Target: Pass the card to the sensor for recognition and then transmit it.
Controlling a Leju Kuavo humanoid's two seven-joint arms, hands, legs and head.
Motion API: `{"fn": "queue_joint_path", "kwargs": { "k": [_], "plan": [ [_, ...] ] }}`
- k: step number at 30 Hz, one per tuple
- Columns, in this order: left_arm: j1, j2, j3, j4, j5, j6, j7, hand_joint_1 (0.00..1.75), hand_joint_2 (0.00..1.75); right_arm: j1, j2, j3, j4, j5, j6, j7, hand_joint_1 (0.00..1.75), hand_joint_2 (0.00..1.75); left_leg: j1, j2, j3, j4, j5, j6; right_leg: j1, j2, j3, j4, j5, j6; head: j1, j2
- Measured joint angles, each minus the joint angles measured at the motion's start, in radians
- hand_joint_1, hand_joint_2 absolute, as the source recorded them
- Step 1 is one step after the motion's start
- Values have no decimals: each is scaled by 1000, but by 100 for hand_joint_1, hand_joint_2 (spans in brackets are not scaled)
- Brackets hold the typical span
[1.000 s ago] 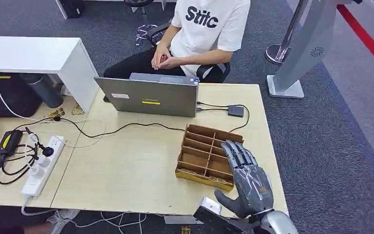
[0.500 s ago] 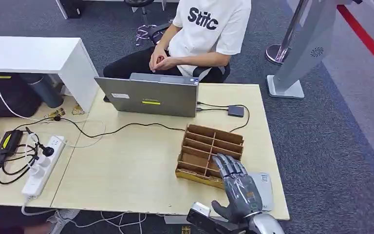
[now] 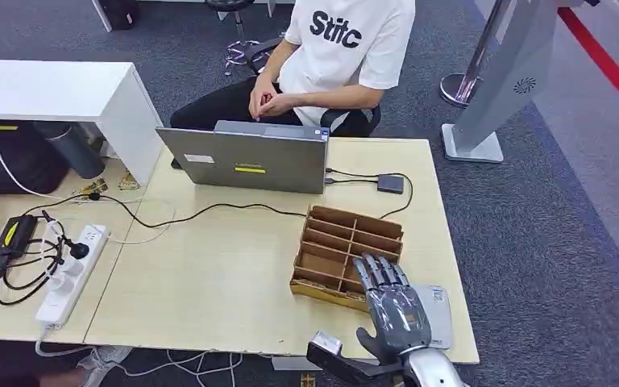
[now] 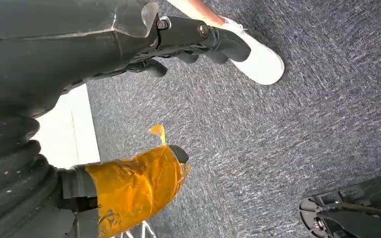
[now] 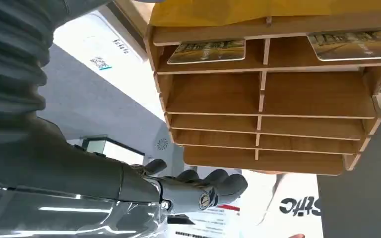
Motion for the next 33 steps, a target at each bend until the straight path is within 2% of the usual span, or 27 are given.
{"fn": "queue_joint_path", "kwargs": {
  "k": [21, 23, 26, 33],
  "plan": [
    [-4, 3, -4, 1, 0, 4, 1, 0, 175, -35, 0, 7, 48, 35, 8, -2, 0, 175, 0, 0, 0, 0, 0, 0, 0, 0, 0, 0, 0, 0, 0, 0],
    [-4, 5, -10, 2, 0, 5, 1, 0, 175, -48, 3, 6, 54, 42, 57, -26, 0, 175, 0, 0, 0, 0, 0, 0, 0, 0, 0, 0, 0, 0, 0, 0],
    [-10, 8, -16, 5, 0, 7, 1, 0, 175, -83, 36, -11, 61, 63, 120, -66, 0, 175, 0, 1, 0, 0, 1, -1, 0, 1, 0, 0, 1, -1, 0, 0],
    [-15, 13, -19, 13, 0, 10, 1, 0, 175, -110, 80, -45, 83, 72, 137, -93, 0, 175, 0, 0, 0, 0, 1, 0, 0, 0, 0, 0, 1, -1, 0, 0]
  ]
}}
